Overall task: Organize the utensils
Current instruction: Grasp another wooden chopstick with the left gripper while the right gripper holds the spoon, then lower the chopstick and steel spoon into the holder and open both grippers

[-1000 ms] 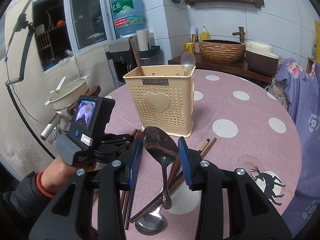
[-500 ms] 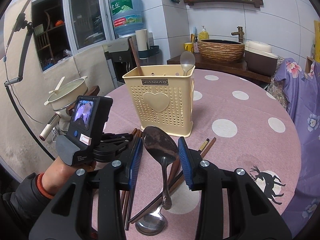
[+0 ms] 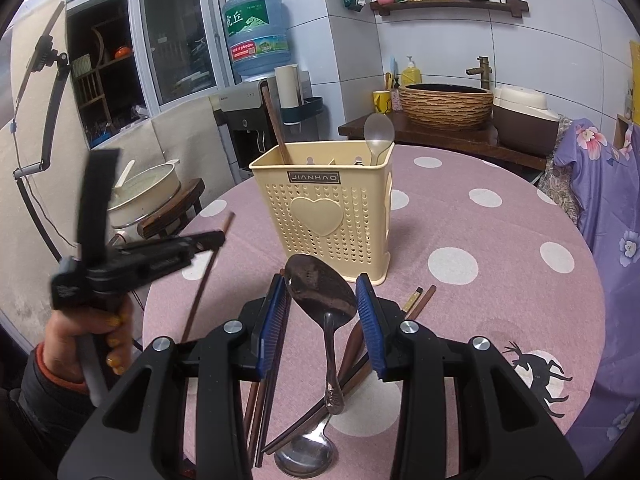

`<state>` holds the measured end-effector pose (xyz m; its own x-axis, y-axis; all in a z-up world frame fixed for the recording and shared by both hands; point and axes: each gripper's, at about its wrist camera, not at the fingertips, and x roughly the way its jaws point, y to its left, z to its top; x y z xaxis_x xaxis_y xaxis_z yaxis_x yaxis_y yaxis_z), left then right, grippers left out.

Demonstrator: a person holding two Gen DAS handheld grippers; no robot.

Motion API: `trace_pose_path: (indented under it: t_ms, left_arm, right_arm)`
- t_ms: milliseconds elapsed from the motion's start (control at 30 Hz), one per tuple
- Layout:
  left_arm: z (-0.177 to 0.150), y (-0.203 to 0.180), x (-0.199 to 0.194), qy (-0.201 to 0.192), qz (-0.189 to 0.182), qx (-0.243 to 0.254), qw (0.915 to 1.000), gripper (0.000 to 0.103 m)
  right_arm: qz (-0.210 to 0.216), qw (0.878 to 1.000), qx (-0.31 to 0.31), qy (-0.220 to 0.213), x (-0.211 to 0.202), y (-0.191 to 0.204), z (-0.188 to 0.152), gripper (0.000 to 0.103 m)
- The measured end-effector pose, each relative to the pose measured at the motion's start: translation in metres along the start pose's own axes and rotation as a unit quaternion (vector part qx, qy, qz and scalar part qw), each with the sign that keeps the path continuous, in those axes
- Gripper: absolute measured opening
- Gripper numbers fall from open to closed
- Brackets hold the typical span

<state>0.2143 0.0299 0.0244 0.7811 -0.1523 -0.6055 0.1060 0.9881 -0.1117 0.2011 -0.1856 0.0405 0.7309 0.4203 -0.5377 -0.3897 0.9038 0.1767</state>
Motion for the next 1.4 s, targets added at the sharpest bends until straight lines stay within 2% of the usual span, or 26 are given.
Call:
trace_pose_path:
  t_ms: [167, 300, 700, 900, 1067, 1200, 1300, 1400]
  left_arm:
    - [0.018, -0.003, -0.033, -0.052, -0.018, 0.005, 0.9985, 0.008]
    - [0.028, 0.001, -0.046, -0.075, -0.027, 0.001, 0.9968, 0.008]
    - [0.029, 0.006, -0.059, -0.095, -0.048, 0.000, 0.9943, 0.008]
    - [0.038, 0.006, -0.069, -0.111, -0.060, 0.000, 0.9920, 0.008]
    - [0.067, -0.003, -0.088, -0.149, -0.068, 0.010, 0.9865, 0.008]
    - [0.106, -0.016, -0.107, -0.199, -0.075, 0.018, 0.9770, 0.008]
    - [0.132, -0.026, -0.107, -0.220, -0.084, 0.016, 0.9719, 0.008]
    - [0.153, -0.036, -0.099, -0.244, -0.070, 0.012, 0.9673, 0.008]
  right_arm:
    - [0.001, 1.000, 0.004, -0.004, -0.001, 0.001, 0.004, 0.037]
    - [0.000, 1.000, 0.002, -0.007, -0.002, 0.004, 0.005, 0.037]
    - [0.014, 1.000, 0.013, -0.014, 0.001, 0.007, 0.010, 0.037]
    - [0.022, 0.999, 0.012, -0.028, -0.001, 0.008, 0.024, 0.037]
    - [0.020, 0.998, 0.001, -0.067, -0.012, 0.012, 0.059, 0.037]
    - [0.012, 0.993, -0.001, -0.113, -0.022, 0.014, 0.103, 0.037]
    - [-0.003, 0.989, 0.006, -0.145, -0.023, 0.012, 0.134, 0.037]
    - [-0.019, 0.986, 0.012, -0.165, -0.017, 0.008, 0.157, 0.037]
